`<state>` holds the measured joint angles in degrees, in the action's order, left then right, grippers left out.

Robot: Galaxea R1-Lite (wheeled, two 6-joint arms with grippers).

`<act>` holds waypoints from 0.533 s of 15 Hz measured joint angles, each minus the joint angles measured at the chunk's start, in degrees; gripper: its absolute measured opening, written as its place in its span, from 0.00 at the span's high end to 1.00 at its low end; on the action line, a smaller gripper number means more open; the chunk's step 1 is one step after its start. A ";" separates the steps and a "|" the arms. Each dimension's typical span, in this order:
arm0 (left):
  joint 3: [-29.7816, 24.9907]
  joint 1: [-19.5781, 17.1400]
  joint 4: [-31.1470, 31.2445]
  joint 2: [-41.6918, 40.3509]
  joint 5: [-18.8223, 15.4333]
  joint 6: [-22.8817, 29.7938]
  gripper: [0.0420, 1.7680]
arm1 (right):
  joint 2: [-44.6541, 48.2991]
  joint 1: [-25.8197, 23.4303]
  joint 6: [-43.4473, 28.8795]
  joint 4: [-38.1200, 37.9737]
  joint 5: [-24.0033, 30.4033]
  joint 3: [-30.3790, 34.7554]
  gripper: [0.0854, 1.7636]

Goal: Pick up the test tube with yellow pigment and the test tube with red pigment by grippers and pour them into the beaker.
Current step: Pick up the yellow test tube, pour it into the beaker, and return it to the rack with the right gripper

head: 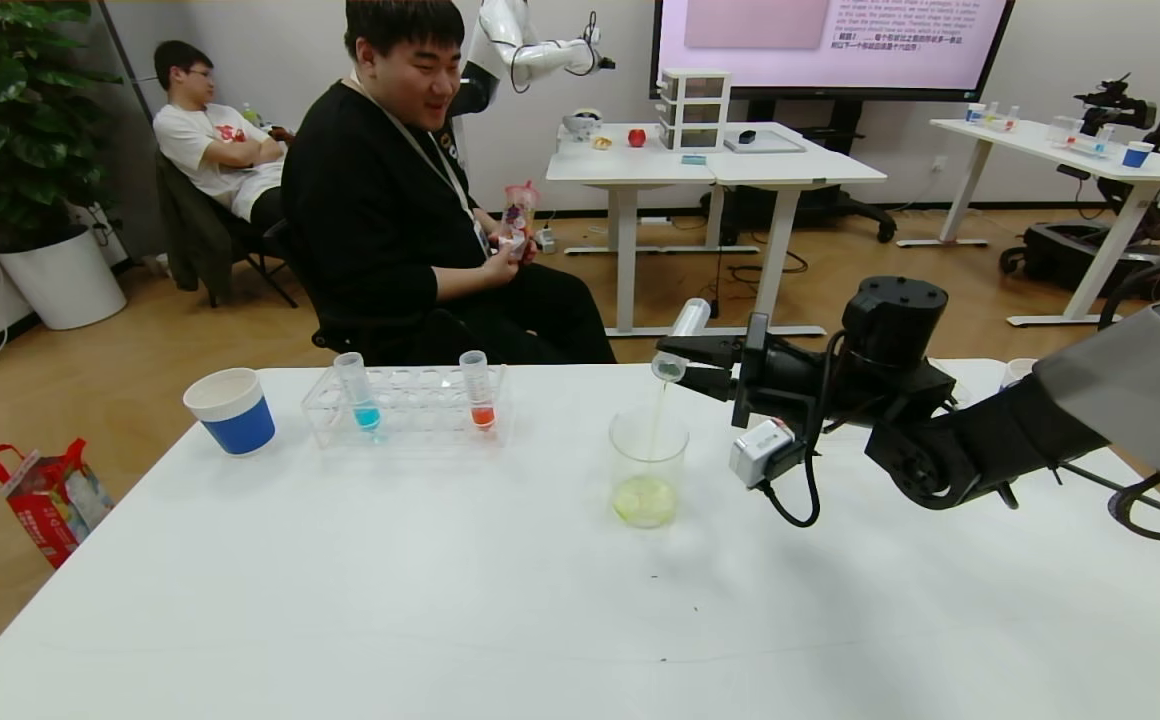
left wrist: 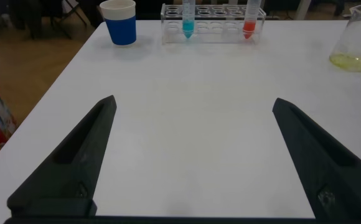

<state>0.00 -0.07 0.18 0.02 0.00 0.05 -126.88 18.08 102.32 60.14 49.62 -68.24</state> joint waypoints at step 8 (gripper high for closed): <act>0.00 0.00 0.00 0.00 0.00 0.02 0.01 | 1.35 0.77 1.05 -2.39 0.62 -1.73 0.75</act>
<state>0.00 -0.07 0.18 0.02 0.00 0.07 -125.53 18.85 103.36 57.75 50.24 -69.97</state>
